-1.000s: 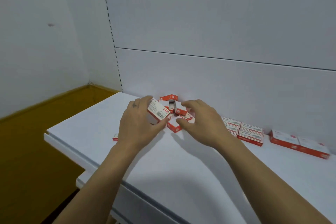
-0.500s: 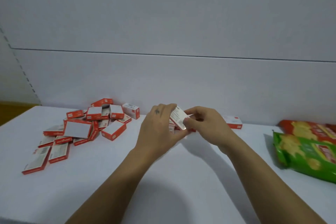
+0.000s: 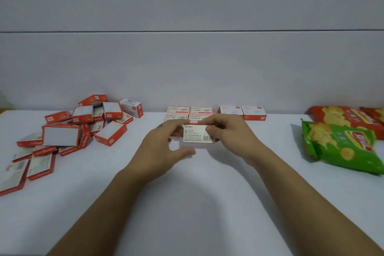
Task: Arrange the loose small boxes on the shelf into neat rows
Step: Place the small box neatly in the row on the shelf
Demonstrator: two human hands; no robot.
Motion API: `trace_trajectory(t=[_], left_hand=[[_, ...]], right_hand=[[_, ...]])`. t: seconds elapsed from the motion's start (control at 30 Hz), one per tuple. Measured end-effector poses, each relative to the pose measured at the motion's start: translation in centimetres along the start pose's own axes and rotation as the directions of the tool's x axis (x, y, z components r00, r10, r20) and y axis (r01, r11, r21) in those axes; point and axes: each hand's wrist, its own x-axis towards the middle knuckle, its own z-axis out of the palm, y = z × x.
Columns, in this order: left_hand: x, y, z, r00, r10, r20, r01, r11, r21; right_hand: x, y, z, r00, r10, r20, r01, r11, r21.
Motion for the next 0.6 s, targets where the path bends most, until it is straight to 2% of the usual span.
trace_trajectory(t=[0.1, 0.27, 0.43, 0.53, 0.6], left_hand=[[-0.2, 0.2, 0.0, 1.0, -0.002, -0.031, 0.0, 0.998, -0.057], [-0.3, 0.3, -0.2, 0.992, -0.005, -0.129, -0.013, 0.99, -0.14], [-0.4, 0.5, 0.2, 0.982, 0.078, -0.175, -0.093, 0.992, -0.08], [-0.4, 0.5, 0.4, 0.972, 0.133, -0.191, -0.143, 0.989, -0.038], [-0.4, 0.7, 0.6, 0.969, 0.169, -0.178, -0.178, 0.983, -0.035]], right_hand=[[-0.2, 0.0, 0.8, 1.0, -0.01, -0.027, 0.01, 1.0, 0.027], [-0.2, 0.1, 1.7, 0.986, 0.059, -0.159, -0.056, 0.998, 0.022], [-1.9, -1.7, 2.8, 0.997, 0.052, -0.049, -0.049, 0.998, 0.05], [-1.9, -1.8, 3.5, 0.993, 0.038, -0.107, -0.041, 0.999, -0.021], [-1.7, -1.5, 3.4, 0.991, 0.056, -0.118, -0.058, 0.998, -0.009]])
